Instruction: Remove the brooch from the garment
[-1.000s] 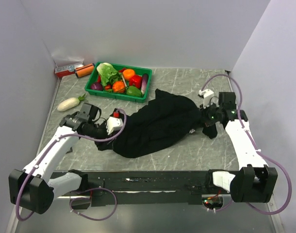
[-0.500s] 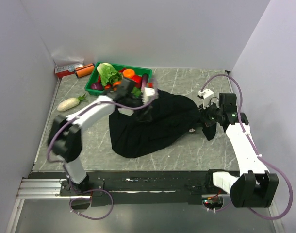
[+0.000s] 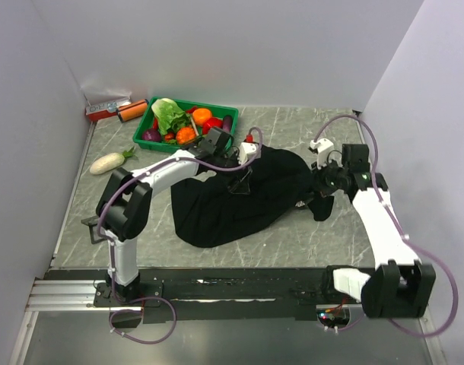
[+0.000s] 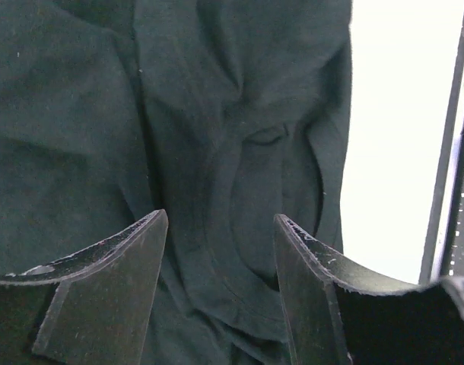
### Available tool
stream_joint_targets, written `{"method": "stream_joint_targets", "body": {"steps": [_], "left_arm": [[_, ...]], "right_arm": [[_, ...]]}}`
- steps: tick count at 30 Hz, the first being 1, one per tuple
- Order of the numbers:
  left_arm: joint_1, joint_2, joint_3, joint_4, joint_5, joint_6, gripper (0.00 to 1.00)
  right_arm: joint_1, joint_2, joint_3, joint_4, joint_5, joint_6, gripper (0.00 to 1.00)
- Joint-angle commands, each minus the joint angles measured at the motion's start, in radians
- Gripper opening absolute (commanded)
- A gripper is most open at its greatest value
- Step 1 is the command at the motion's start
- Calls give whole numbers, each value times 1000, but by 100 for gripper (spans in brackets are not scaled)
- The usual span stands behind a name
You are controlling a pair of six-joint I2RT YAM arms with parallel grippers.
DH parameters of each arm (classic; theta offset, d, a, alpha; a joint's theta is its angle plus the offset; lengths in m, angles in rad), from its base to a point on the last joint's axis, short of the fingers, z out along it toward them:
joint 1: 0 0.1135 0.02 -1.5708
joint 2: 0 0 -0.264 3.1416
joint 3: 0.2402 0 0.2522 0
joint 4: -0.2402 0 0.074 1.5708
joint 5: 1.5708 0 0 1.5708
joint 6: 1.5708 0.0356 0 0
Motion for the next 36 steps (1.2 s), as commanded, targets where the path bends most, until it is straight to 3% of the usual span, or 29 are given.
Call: {"method": "stream_joint_targets", "body": {"steps": [1,4,8,12,17,21,27,30,31,33,34,36], "left_arm": [[0,-79,-30,76,37,-56,64],[0,-127,-4,131,19,-81,70],[0,-156,-59,125,-53,13,76],[16,-153,-232,153,-210,48,75],[102,-220,-376,157,-264,30,75],[167,-262,-510,119,-316,102,73],[295,-320,-652,99,-446,142,67],[381,-360,-680,52,-472,180,58],[404,-372,-683,32,-472,195,47],[473,-401,-699,-28,-477,243,37],[498,-414,-706,-48,-477,255,25],[574,-465,-700,-105,-431,278,15]], "right_arm": [[12,101,132,53,-39,5,0],[93,158,255,41,-42,37,0],[207,230,364,50,-42,82,0],[291,285,419,50,-25,90,0],[327,339,390,62,-7,103,0],[357,373,362,81,-11,133,0],[370,403,425,45,35,120,0],[373,391,442,22,52,97,0],[371,390,447,-3,55,93,0],[370,390,462,-39,55,82,0],[367,390,468,-75,56,79,0],[365,387,482,-97,50,74,0]]}}
